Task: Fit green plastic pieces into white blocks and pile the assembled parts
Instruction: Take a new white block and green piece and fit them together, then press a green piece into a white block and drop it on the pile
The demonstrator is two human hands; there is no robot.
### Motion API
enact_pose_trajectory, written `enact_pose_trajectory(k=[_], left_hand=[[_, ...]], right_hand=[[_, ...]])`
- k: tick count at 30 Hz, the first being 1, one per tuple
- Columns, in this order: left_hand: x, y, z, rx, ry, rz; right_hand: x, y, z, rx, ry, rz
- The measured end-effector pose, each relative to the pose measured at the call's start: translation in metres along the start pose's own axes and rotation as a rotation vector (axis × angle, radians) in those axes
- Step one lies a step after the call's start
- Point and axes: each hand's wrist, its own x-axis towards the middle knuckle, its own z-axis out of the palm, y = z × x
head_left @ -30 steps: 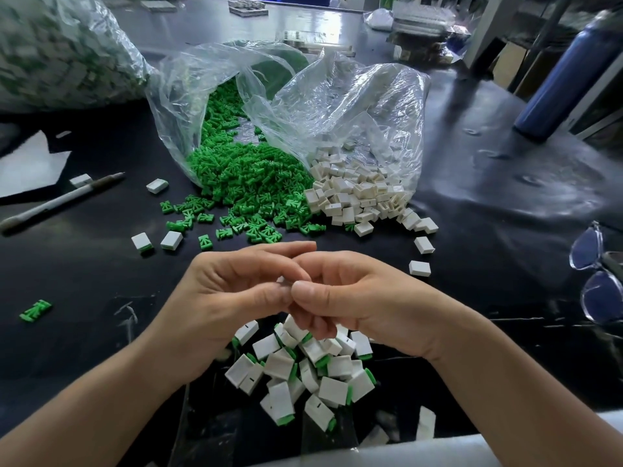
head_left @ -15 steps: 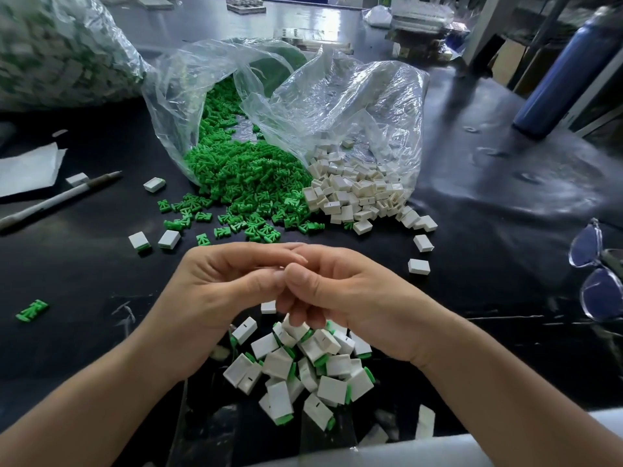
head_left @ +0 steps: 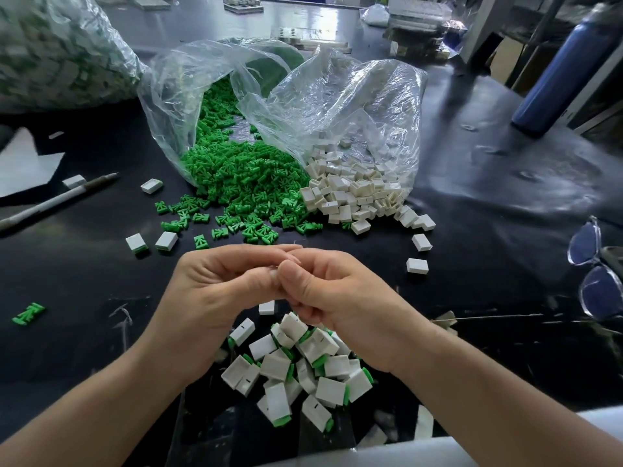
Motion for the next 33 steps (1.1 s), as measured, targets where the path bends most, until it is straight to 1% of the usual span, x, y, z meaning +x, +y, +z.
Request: enact_pose_trajectory(k=[8,17,28,29,33], left_hand=[[0.000,-0.001,-0.001,-0.002,0.040,-0.046],[0.000,-0.001,0.000,0.004,0.049,-0.051],[0.001,0.003,0.003,0.025,0.015,-0.060],[0.000,0.003,0.002,0.030,0.025,-0.057],[0.003,0.002,-0.002,0.101,0.123,-0.042]], right_hand=[[0.002,0.003,0.002,-0.032,0.019,-0.025],[0.002,0.004,0.002,-0.057,0.022,-0.055],[0.005,0.003,-0.004,0.053,-0.004,0.065],[0.005,0.003,-0.004,0.038,0.004,0.072],[0.007,0.001,-0.013,-0.176,0.106,0.067]])
